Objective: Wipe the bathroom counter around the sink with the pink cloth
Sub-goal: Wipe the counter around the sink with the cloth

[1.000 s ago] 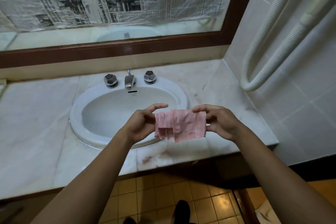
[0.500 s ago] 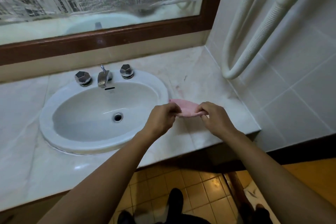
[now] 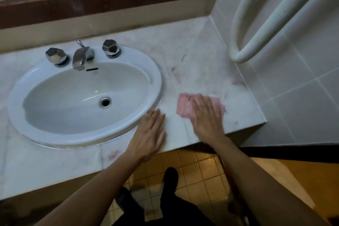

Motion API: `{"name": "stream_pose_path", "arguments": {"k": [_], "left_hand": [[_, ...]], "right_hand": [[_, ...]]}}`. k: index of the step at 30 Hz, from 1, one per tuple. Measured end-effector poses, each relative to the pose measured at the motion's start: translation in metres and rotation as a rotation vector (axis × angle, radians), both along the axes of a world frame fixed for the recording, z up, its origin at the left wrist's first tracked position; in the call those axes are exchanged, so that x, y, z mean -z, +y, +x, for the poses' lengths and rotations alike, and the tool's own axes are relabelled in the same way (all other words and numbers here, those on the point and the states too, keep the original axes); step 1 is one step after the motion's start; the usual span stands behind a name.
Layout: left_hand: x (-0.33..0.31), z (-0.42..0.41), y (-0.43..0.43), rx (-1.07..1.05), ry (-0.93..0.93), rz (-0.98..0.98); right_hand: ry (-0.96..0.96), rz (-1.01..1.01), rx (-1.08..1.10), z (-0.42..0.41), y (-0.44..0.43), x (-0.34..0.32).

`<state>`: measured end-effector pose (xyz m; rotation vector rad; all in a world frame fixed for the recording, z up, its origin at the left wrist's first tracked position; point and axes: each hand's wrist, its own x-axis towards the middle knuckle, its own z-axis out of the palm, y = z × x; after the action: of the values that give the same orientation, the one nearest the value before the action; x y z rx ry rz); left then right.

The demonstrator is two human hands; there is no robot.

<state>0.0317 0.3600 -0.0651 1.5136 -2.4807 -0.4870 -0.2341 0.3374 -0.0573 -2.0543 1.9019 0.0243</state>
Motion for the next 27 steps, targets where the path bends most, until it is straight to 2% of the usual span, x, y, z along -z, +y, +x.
{"name": "stream_pose_path", "arguments": {"k": [3,5,7,10,12,14,16,18,20,23,25,27], "left_hand": [[0.013,-0.005,0.009,0.027,-0.042,0.062],[0.015,-0.007,0.007,0.01,-0.046,0.05],[0.014,-0.006,0.006,-0.008,-0.036,0.045],[0.013,-0.005,0.006,-0.018,-0.024,0.04],[0.012,-0.006,0.005,-0.019,-0.029,0.02],[0.013,-0.006,0.005,-0.015,-0.042,0.015],[0.014,-0.006,0.006,-0.016,-0.063,0.017],[0.014,-0.007,0.004,-0.019,-0.089,0.024],[0.013,-0.007,0.005,-0.015,-0.105,0.04],[0.014,-0.006,0.006,-0.026,-0.101,0.046],[0.014,-0.007,0.006,-0.032,-0.089,0.037],[0.013,-0.008,0.007,-0.041,-0.082,0.043]], "right_hand": [[0.053,-0.005,0.21,-0.07,-0.054,0.003],[0.089,-0.004,0.236,-0.101,-0.096,0.007],[0.12,-0.007,0.215,-0.099,-0.145,0.01],[0.079,-0.007,0.154,-0.037,-0.199,0.012],[0.017,-0.005,0.065,0.007,-0.199,0.012],[-0.002,-0.019,-0.074,0.032,-0.163,0.01],[0.002,-0.057,-0.227,0.032,-0.119,0.012],[0.008,-0.063,-0.305,0.014,-0.114,0.014],[0.048,-0.031,-0.236,-0.005,-0.154,0.013],[0.07,0.056,0.043,-0.02,-0.246,0.006],[0.042,0.077,0.189,-0.006,-0.301,0.0],[0.024,0.09,0.236,0.03,-0.337,-0.002]]}}
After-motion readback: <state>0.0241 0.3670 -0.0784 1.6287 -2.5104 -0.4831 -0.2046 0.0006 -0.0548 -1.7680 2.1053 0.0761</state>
